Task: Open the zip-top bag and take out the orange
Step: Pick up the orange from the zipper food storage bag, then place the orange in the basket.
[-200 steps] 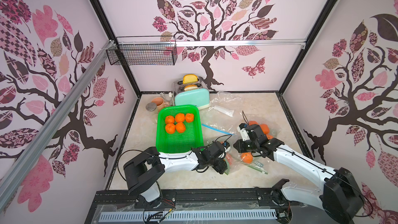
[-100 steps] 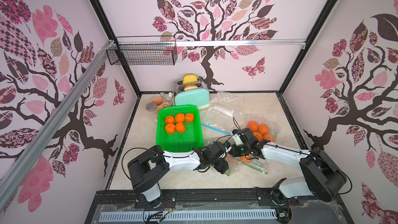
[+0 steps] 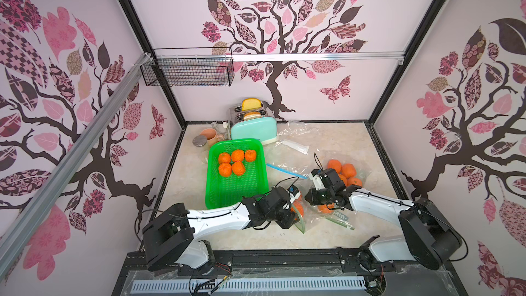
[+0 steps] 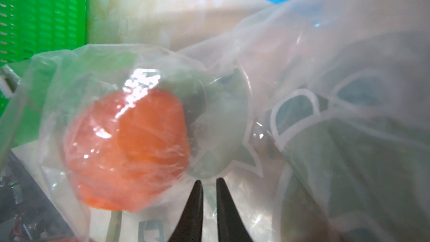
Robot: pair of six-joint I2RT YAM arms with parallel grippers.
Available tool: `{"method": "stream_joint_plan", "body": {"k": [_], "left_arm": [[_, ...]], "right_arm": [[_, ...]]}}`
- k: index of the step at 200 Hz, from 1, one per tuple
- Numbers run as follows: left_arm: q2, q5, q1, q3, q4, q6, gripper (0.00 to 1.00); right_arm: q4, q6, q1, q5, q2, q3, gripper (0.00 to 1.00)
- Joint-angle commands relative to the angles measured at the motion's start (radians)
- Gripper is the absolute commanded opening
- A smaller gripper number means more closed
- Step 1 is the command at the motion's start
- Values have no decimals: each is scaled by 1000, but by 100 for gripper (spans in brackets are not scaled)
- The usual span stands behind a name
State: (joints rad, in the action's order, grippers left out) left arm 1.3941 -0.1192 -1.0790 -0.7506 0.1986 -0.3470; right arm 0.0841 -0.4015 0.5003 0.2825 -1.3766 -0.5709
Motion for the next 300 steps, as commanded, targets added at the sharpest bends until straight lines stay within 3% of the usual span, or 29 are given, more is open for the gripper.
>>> {"method": "stream_joint_plan", "body": {"k": [1, 42, 75, 100, 129, 182, 264, 300], "left_arm": [[-84, -22, -4, 14, 127, -28, 41], [-294, 109, 34, -27, 262, -67, 37], [-347, 258, 225, -89, 301, -118, 37], [-259, 342, 342, -159, 286, -103, 37], [-83, 336, 471, -226, 256, -81, 37], [165, 369, 605, -334, 237, -23, 38], [366, 352, 646, -480, 281, 52, 51], [412, 355, 646, -514, 305, 70, 66]], "right_arm": [[39, -2, -21, -22, -4, 29, 17], [23, -5, -26, -16, -1, 40, 18], [11, -13, -25, -19, 22, 52, 20], [9, -16, -26, -24, 43, 61, 21], [17, -13, -26, -19, 53, 59, 23], [13, -14, -25, -8, 49, 60, 24], [19, -11, -25, -7, 38, 52, 24], [19, -9, -26, -7, 35, 54, 25]]}}
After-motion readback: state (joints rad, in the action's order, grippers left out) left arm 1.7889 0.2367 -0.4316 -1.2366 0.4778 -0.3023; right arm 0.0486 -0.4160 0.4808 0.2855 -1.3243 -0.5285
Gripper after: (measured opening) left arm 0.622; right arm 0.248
